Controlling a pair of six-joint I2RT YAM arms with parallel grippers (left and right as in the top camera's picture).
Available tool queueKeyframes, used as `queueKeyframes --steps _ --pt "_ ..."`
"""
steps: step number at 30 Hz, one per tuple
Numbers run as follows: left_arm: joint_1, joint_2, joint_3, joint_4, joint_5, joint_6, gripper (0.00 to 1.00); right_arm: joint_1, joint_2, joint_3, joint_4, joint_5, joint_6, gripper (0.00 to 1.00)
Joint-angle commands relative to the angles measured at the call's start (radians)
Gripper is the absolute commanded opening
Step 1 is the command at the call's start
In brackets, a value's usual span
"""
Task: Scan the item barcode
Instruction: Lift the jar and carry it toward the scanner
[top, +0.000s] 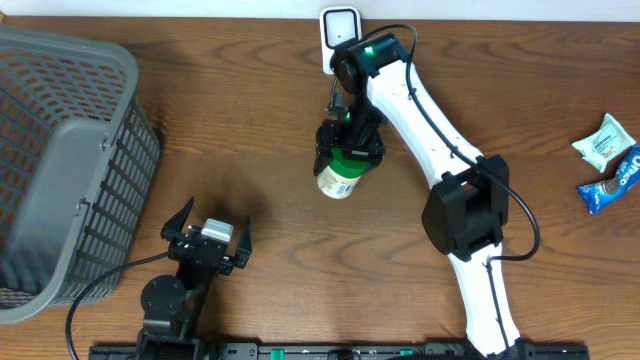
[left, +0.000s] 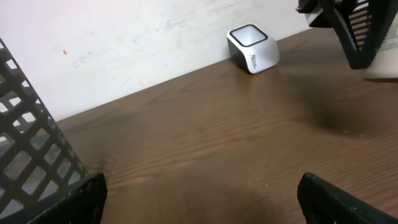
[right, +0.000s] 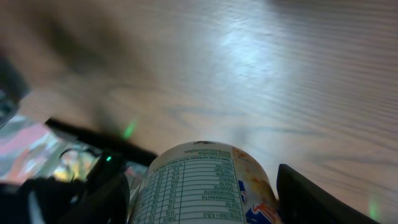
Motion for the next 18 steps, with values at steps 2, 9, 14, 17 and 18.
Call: queueKeyframes --steps 2,9,14,17,18 --pt "0.001 -0.002 -0.029 -0.011 0.010 0.016 0.98 0.004 -0.082 0.018 -0.005 -0.080 -0.040 0.55" --pt "0.001 -0.002 -0.029 -0.011 0.010 0.016 0.98 0.004 -0.139 0.019 0.021 0.029 -0.013 0.55" --pt "0.001 -0.002 -0.029 -0.011 0.010 0.016 0.98 0.002 -0.154 0.045 0.143 0.078 0.000 0.56" --pt "0.001 -0.002 -0.029 -0.011 0.010 0.016 0.98 -0.004 -0.154 0.063 0.298 0.150 0.032 0.55" --pt "0.001 -0.002 -0.029 -0.011 0.010 0.016 0.98 -0.005 -0.154 0.066 0.351 0.176 0.032 0.55"
